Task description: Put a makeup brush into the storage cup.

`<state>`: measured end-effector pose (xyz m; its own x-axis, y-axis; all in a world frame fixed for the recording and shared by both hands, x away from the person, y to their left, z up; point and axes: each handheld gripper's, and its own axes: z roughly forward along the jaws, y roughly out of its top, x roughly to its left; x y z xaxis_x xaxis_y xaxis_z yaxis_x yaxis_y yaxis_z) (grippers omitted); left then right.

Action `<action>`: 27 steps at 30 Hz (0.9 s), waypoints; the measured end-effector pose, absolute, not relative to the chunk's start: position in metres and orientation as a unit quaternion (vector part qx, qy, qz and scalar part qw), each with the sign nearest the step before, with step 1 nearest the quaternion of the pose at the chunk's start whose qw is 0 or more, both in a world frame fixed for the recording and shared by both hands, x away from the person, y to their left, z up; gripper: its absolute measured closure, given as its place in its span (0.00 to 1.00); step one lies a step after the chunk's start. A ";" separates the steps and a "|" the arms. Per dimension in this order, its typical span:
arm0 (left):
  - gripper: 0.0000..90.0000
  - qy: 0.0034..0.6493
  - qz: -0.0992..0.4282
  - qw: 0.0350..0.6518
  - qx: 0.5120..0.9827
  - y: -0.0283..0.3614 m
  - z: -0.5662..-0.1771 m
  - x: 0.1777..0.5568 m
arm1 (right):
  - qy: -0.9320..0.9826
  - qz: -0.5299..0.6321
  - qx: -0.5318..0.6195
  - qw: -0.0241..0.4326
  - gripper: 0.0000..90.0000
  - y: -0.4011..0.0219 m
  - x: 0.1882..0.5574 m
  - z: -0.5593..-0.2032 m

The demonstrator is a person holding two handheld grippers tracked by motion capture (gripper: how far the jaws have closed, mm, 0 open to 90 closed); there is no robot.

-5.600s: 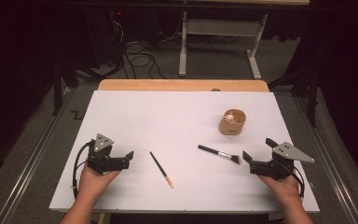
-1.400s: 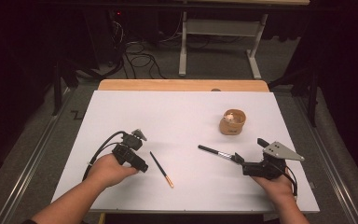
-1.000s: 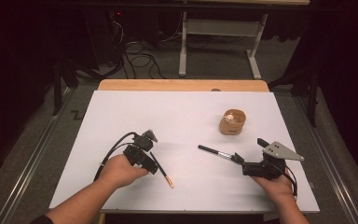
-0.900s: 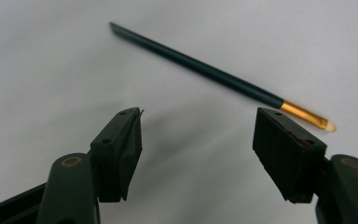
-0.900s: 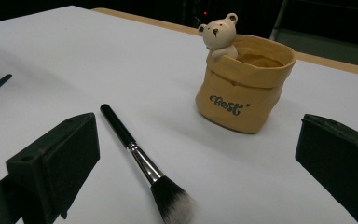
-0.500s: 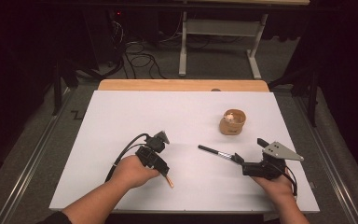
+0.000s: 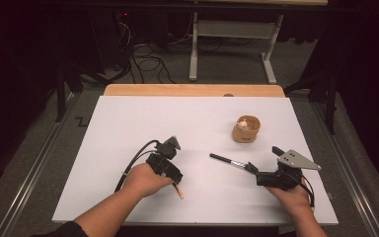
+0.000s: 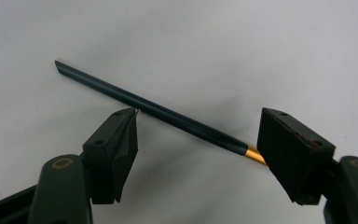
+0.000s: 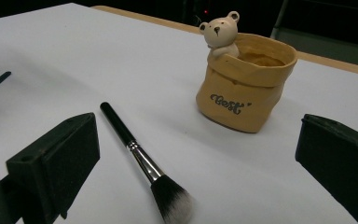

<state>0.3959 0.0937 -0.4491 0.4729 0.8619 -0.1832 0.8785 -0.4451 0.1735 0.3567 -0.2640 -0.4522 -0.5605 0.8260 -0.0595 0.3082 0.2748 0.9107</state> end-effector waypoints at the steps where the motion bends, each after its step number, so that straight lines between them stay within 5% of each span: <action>1: 0.32 0.512 -0.034 0.123 0.850 0.093 -0.449 0.395 | 0.749 0.468 0.379 0.277 0.01 -0.264 0.357 -0.452; 27: 0.39 0.507 -0.019 0.105 0.855 0.084 -0.456 0.386 | 0.751 0.465 0.377 0.278 0.01 -0.264 0.357 -0.453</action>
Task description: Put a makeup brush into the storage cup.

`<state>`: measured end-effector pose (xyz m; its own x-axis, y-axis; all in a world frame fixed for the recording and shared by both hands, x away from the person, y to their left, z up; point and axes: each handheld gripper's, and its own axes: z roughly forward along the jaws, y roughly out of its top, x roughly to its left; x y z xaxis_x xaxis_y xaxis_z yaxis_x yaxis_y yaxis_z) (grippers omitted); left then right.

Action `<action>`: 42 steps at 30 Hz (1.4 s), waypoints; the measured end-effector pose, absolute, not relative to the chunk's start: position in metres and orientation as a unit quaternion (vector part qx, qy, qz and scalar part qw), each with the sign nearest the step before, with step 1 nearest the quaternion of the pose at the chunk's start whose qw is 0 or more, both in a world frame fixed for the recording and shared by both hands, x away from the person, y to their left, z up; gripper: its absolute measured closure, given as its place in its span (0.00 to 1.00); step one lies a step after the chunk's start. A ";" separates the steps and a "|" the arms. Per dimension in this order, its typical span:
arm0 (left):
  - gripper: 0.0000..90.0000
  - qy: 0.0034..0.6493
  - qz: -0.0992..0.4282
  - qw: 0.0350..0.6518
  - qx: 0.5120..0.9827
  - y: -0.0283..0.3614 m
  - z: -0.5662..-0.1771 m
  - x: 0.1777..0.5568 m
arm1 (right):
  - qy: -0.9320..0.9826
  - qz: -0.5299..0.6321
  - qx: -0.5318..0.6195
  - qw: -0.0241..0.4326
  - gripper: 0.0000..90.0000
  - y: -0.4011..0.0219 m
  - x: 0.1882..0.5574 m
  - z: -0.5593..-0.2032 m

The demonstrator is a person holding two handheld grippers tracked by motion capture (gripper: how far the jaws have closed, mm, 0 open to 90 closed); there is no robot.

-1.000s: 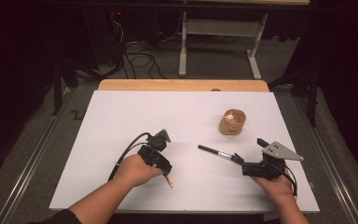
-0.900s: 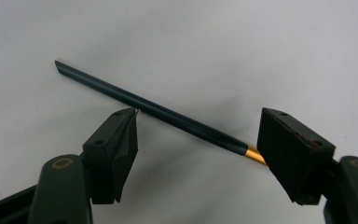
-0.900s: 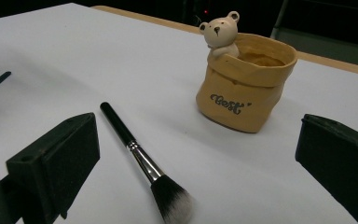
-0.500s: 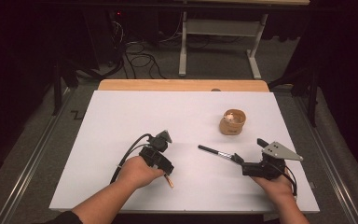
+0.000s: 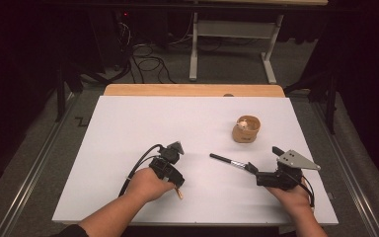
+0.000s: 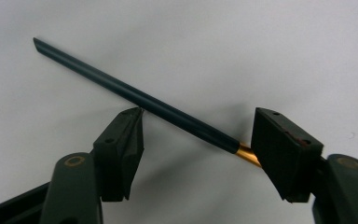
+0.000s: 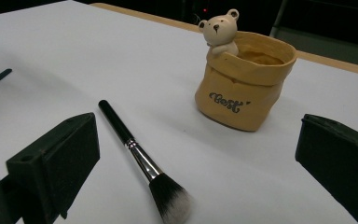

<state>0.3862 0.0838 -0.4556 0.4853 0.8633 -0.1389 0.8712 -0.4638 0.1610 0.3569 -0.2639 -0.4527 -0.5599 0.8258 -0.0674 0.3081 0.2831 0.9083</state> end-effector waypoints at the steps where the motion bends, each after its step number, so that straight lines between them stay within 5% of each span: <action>1: 0.45 0.503 -0.015 0.103 0.858 0.084 -0.455 0.386 | 0.751 0.465 0.377 0.278 0.01 -0.264 0.357 -0.453; 9: 0.60 0.488 0.010 0.092 0.868 0.086 -0.455 0.385 | 0.751 0.465 0.377 0.278 0.01 -0.264 0.357 -0.453; 42: 0.82 0.473 0.006 0.077 0.878 0.096 -0.454 0.387 | 0.752 0.465 0.378 0.276 0.01 -0.264 0.357 -0.453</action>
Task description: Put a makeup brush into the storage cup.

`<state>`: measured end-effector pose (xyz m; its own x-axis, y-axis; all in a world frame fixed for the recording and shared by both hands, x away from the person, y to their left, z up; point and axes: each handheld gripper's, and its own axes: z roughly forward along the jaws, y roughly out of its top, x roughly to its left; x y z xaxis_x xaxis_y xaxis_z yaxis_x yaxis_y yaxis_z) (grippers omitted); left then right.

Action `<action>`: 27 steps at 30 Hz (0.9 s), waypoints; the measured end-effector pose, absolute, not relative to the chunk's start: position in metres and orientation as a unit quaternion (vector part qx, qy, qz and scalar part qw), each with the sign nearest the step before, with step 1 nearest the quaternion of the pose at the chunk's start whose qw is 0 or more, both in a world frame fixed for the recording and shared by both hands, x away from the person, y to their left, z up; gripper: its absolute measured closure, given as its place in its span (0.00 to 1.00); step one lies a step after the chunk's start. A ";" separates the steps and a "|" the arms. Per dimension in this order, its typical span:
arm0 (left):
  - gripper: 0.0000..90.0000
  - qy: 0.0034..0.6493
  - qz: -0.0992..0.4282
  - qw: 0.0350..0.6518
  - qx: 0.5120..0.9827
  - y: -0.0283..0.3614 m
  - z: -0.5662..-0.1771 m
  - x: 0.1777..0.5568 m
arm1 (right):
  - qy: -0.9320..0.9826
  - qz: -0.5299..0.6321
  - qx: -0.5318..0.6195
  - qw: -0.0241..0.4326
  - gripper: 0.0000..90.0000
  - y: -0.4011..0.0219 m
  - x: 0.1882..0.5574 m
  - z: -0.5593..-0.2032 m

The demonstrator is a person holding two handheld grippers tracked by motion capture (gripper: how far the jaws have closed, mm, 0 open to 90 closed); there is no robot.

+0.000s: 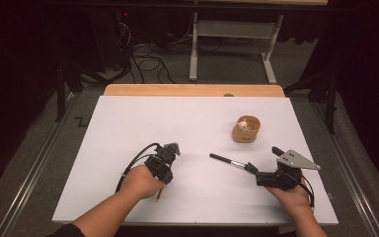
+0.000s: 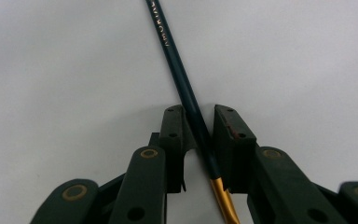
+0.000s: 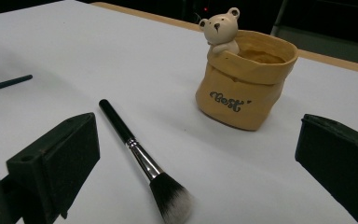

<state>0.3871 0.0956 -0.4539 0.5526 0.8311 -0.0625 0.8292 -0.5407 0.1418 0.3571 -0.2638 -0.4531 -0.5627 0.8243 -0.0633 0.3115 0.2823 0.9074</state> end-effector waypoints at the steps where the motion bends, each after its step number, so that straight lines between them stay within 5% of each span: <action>1: 0.82 0.473 0.007 0.077 0.878 0.096 -0.454 0.387 | 0.752 0.465 0.377 0.276 0.01 -0.264 0.357 -0.453; 27: 0.92 0.456 -0.003 0.109 0.883 0.108 -0.456 0.388 | 0.754 0.461 0.381 0.273 0.01 -0.263 0.358 -0.454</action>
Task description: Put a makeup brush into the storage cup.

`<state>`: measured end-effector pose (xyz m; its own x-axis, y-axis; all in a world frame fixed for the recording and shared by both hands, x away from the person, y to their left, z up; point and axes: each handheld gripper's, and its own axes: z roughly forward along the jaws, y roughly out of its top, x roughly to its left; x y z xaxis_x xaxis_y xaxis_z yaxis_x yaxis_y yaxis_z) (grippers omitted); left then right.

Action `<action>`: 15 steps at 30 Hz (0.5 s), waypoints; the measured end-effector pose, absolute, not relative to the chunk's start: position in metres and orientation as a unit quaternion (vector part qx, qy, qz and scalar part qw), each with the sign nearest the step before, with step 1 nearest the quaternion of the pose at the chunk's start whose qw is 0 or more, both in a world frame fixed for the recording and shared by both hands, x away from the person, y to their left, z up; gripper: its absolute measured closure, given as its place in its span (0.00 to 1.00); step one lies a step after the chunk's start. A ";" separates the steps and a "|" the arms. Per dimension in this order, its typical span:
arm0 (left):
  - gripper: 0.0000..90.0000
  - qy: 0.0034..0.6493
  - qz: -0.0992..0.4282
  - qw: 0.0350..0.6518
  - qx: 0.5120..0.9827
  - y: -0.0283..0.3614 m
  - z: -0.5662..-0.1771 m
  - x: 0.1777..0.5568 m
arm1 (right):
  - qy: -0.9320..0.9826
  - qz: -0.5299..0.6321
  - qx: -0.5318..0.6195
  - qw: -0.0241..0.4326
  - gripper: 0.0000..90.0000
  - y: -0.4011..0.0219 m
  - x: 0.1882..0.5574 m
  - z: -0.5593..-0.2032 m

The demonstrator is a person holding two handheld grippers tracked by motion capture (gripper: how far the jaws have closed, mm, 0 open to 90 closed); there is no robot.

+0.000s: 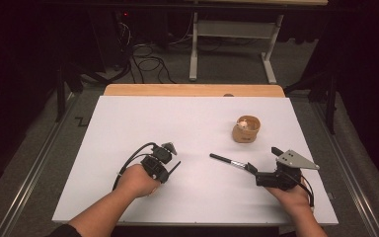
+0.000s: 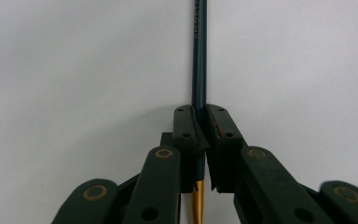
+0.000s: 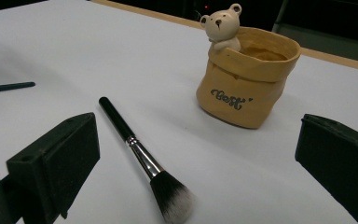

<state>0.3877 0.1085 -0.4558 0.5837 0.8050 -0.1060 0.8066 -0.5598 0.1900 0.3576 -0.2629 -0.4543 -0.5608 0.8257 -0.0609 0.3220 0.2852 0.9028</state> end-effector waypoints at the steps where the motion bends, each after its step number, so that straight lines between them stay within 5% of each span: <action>1: 0.92 0.456 -0.003 0.109 0.883 0.108 -0.456 0.388 | 0.753 0.461 0.381 0.273 0.01 -0.263 0.358 -0.454; 15: 0.92 0.446 -0.005 0.111 0.888 0.109 -0.456 0.388 | 0.757 0.457 0.379 0.273 0.01 -0.262 0.358 -0.455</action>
<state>0.3879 0.1092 -0.4559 0.6013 0.7917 -0.1080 0.7939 -0.5766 0.1931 0.3582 -0.2620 -0.4553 -0.5630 0.8238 -0.0662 0.3249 0.2943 0.8988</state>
